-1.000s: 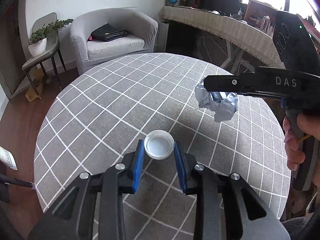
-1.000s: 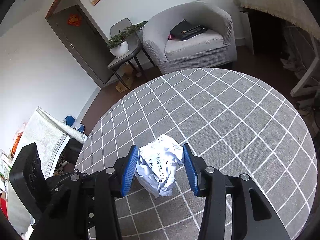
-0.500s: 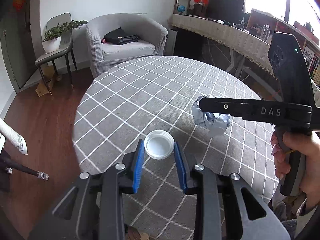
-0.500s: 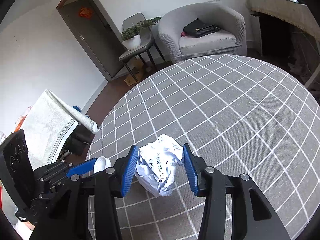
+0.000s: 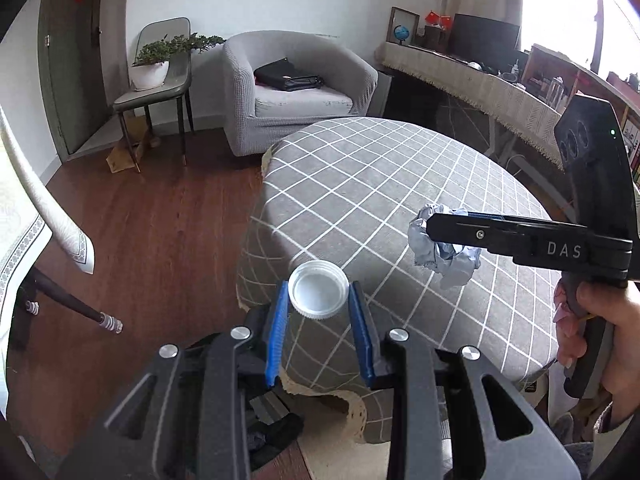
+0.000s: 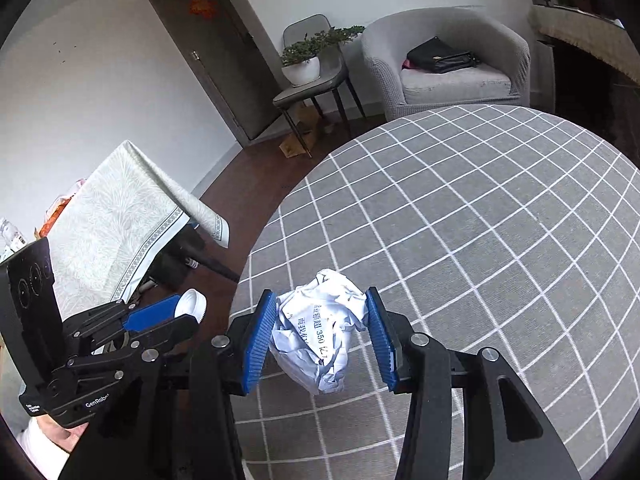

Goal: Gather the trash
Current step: 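Lift the white cap and crumpled paper and carry them over the teal bin, then open the left tool to drop the white cap into the bin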

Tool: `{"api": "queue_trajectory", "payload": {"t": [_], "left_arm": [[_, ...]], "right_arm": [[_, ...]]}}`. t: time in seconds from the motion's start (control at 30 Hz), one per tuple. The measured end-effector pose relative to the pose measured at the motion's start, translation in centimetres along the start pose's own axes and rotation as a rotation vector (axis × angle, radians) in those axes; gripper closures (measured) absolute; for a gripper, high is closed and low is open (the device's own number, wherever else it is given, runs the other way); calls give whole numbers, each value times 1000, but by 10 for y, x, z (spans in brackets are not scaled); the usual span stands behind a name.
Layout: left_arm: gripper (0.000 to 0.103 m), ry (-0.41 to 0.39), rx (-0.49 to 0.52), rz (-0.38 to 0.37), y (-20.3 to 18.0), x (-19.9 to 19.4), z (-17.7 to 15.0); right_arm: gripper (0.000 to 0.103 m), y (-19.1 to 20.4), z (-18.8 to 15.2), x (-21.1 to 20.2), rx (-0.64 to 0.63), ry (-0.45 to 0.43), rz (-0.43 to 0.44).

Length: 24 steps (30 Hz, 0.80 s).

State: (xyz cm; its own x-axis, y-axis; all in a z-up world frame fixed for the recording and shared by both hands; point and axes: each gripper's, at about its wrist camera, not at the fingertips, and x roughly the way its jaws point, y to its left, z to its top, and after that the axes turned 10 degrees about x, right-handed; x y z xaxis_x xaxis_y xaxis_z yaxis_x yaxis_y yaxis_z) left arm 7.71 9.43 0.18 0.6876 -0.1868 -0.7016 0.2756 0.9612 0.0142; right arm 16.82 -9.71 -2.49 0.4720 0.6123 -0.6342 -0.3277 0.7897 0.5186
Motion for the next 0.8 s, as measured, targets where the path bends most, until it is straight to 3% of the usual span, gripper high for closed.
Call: {"api": "queue_trajectory", "payload": {"t": [0.23,0.57,0.8], "left_arm": [[70,41,-23,31,29,-4,-31],[70,159,-20,83,69,12,-80],[70,236,-62,68,99,25,-112]], "right_arm": [[57,36,-7,16,-48,16,33],[57,76,-16,45,-85,47,72],[57,114,-38,80,-155,108,49]]}}
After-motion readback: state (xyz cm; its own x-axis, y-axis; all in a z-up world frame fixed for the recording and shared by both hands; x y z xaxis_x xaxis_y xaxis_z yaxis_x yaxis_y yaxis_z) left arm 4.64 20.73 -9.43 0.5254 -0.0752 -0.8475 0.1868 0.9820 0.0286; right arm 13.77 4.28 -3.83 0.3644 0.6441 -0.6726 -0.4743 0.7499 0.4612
